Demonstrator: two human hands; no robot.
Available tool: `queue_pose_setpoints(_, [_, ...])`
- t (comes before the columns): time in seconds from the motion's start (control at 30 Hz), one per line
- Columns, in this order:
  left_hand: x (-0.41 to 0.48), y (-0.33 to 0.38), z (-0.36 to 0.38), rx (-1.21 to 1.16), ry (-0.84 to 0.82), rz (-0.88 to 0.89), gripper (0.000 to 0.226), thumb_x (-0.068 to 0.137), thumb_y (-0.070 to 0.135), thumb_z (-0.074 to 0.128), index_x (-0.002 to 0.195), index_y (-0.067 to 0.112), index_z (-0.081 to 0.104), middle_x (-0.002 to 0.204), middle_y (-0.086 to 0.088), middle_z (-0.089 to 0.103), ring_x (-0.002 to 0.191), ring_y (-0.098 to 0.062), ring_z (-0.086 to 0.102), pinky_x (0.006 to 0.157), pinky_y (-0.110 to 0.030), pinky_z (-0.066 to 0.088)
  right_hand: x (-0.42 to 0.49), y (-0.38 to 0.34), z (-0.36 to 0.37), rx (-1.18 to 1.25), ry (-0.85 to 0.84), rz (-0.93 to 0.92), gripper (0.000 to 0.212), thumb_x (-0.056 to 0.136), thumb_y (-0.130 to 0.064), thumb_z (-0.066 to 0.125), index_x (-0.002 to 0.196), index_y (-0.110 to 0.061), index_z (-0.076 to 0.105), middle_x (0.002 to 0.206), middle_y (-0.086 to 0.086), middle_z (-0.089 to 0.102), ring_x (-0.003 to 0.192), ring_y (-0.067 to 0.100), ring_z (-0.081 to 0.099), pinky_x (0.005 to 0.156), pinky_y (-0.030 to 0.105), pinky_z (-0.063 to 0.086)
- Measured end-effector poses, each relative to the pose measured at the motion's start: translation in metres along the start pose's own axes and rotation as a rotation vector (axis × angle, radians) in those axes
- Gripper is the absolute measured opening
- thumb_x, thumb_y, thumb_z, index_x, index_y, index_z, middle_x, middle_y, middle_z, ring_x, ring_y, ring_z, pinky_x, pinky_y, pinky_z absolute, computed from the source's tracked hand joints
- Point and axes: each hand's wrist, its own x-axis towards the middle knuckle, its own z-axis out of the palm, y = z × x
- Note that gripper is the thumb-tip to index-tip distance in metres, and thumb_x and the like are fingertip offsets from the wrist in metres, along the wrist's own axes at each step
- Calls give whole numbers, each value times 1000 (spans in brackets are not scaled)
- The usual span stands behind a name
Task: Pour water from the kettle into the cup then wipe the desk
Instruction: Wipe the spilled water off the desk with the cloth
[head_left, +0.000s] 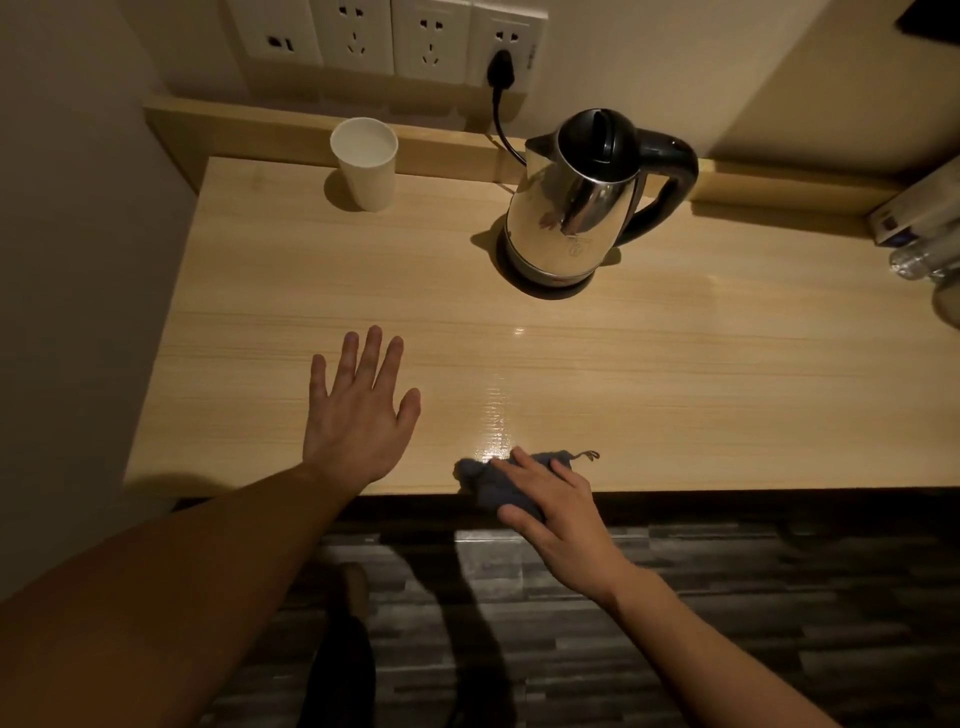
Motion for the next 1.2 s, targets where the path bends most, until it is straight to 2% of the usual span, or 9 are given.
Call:
queue_pose_setpoints(0.07, [0,0,-1,-3,-9,2,72,104,61,15,167,28,4,175,0,-1,161,-23,-7,128,-57,-4,-8,-14,-17,331,-26,98,26,103,-39,58,125,-53,63,115,-13,70,110,5,60,95,28,44])
queue_pose_setpoints(0.13, [1,0,0,5,-18,0,72,103,61,14,167,28,2,175,0,-2,161,-23,-7,128,-57,-4,-4,-20,-42,490,89,134,28,98,-40,58,121,-33,72,105,-6,77,97,5,66,84,23,48])
queue_pose_setpoints(0.23, [2,-1,1,14,-22,-6,72,103,61,12,166,29,1,175,1,-4,161,-22,-9,128,-57,-4,25,-20,-87,478,294,135,25,96,-44,57,117,-45,71,108,-20,78,100,-3,69,85,19,51])
queue_pose_setpoints(0.3, [3,-1,2,24,-28,-12,73,102,62,11,166,30,0,174,2,-5,161,-22,-10,128,-57,-5,55,-11,-116,295,356,74,23,101,-47,54,120,-54,65,116,-24,74,107,-3,65,90,29,51])
queue_pose_setpoints(0.33, [3,-1,3,27,-32,-14,73,102,62,10,166,30,0,174,3,-6,161,-22,-10,128,-56,-6,73,-1,-128,158,365,43,26,105,-46,52,129,-54,60,130,-24,69,123,2,60,101,37,48])
queue_pose_setpoints(0.4, [3,-1,3,26,-38,-20,74,101,63,9,166,31,-2,174,4,-7,161,-21,-11,127,-56,-7,107,29,-143,-220,320,40,42,108,-48,46,149,-45,47,162,-11,44,154,20,31,120,55,29])
queue_pose_setpoints(0.5, [3,-1,4,13,-26,-20,74,100,63,9,166,32,-1,174,4,-6,161,-21,-9,127,-55,-7,137,68,-141,-566,171,132,62,104,-68,24,161,-44,27,176,-4,12,162,27,3,126,58,14])
queue_pose_setpoints(0.83, [1,2,4,35,31,-10,72,102,61,21,166,31,9,174,2,5,161,-22,2,128,-54,-1,132,86,-121,-575,215,118,70,97,-80,15,161,-51,20,176,-9,4,162,24,-6,128,53,3])
queue_pose_setpoints(1.2, [-1,3,-5,33,-25,-11,72,102,61,12,166,30,0,175,2,-6,161,-22,-8,128,-56,-5,70,74,-84,-558,202,114,70,96,-79,14,159,-50,21,175,-9,5,162,20,-9,128,51,4])
